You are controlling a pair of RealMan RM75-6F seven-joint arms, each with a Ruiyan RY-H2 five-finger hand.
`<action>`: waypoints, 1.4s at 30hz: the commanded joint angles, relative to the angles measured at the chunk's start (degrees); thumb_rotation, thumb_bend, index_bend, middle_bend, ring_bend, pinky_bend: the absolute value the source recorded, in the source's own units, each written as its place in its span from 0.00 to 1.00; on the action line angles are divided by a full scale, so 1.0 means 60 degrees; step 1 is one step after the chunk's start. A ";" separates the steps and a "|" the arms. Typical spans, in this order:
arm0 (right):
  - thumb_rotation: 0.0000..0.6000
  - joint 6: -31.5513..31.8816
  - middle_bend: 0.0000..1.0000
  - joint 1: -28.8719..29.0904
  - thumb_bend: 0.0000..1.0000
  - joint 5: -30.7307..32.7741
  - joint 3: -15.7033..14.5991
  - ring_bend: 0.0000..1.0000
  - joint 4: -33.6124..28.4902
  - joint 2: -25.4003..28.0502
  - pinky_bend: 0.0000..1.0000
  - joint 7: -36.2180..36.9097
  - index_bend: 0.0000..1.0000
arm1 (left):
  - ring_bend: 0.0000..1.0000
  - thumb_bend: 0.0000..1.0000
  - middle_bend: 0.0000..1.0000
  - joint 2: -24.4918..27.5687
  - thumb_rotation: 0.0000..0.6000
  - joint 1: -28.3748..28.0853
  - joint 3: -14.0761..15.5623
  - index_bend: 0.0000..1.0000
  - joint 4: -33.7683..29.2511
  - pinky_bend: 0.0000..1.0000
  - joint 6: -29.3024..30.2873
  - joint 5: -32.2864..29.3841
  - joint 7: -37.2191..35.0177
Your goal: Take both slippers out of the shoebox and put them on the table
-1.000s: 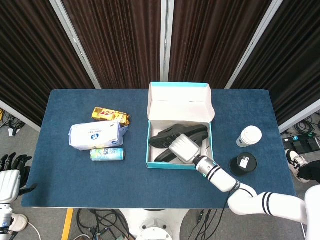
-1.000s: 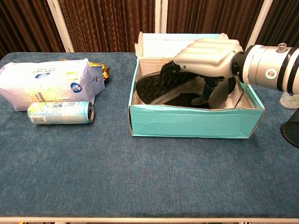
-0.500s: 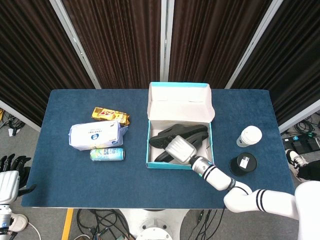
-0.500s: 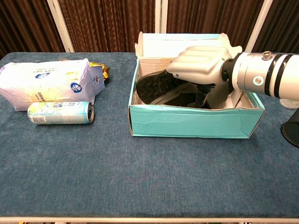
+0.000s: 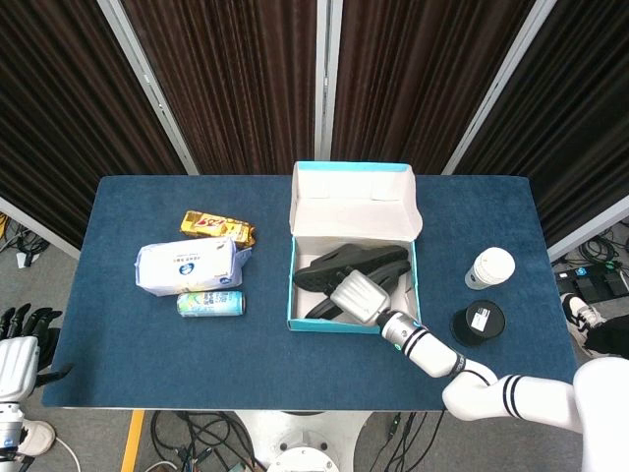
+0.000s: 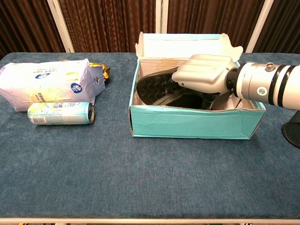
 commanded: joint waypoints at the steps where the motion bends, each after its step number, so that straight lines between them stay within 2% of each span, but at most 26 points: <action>1: 1.00 0.0117 0.38 -0.0045 0.12 -0.0074 -0.0062 0.31 0.0203 -0.0153 0.36 0.0000 0.42 | 0.05 0.00 0.16 -0.0009 1.00 0.0004 0.0002 0.22 0.0020 0.04 -0.0018 -0.0012 -0.0020; 3: 1.00 0.0273 0.42 -0.0073 0.13 -0.0287 -0.0103 0.35 0.0435 -0.0308 0.41 0.0109 0.49 | 0.05 0.00 0.16 -0.0021 1.00 0.0010 0.0005 0.22 0.0043 0.04 -0.0029 -0.0020 -0.0040; 7: 1.00 0.0578 0.56 -0.0114 0.20 -0.0834 -0.0200 0.50 0.0943 -0.0577 0.55 0.0489 0.68 | 0.05 0.00 0.16 -0.0038 1.00 0.0013 0.0004 0.22 0.0070 0.04 -0.0039 -0.0018 -0.0083; 12: 1.00 0.0987 0.66 -0.0139 0.29 -0.1424 -0.0151 0.59 0.1118 -0.0497 0.61 0.1227 0.80 | 0.05 0.00 0.16 -0.0025 1.00 0.0018 0.0009 0.22 0.0069 0.04 -0.0061 -0.0030 -0.0076; 19: 1.00 0.1289 0.67 -0.0157 0.32 -0.1691 0.0038 0.60 0.0750 0.0033 0.61 0.1482 0.82 | 0.05 0.00 0.16 0.0015 1.00 0.0010 0.0005 0.22 -0.0030 0.04 -0.0037 0.0014 -0.0034; 29: 1.00 0.1978 0.67 -0.0298 0.33 -0.1642 0.0709 0.60 -0.0143 0.0803 0.60 0.2112 0.82 | 0.05 0.00 0.16 0.0110 1.00 0.0026 -0.0008 0.22 -0.0145 0.04 0.0011 0.0019 0.0023; 35: 1.00 0.2714 0.67 -0.0392 0.33 -0.2156 0.1081 0.60 -0.1177 0.1470 0.60 0.2726 0.82 | 0.05 0.00 0.16 0.0168 1.00 0.0033 -0.0010 0.22 -0.0237 0.04 0.0039 0.0029 0.0098; 42: 1.00 0.3258 0.67 -0.0454 0.33 -0.3083 0.1236 0.60 -0.3131 0.2458 0.57 0.3919 0.82 | 0.05 0.00 0.16 0.0232 1.00 0.0066 -0.0014 0.22 -0.0330 0.04 0.0126 0.0049 0.0176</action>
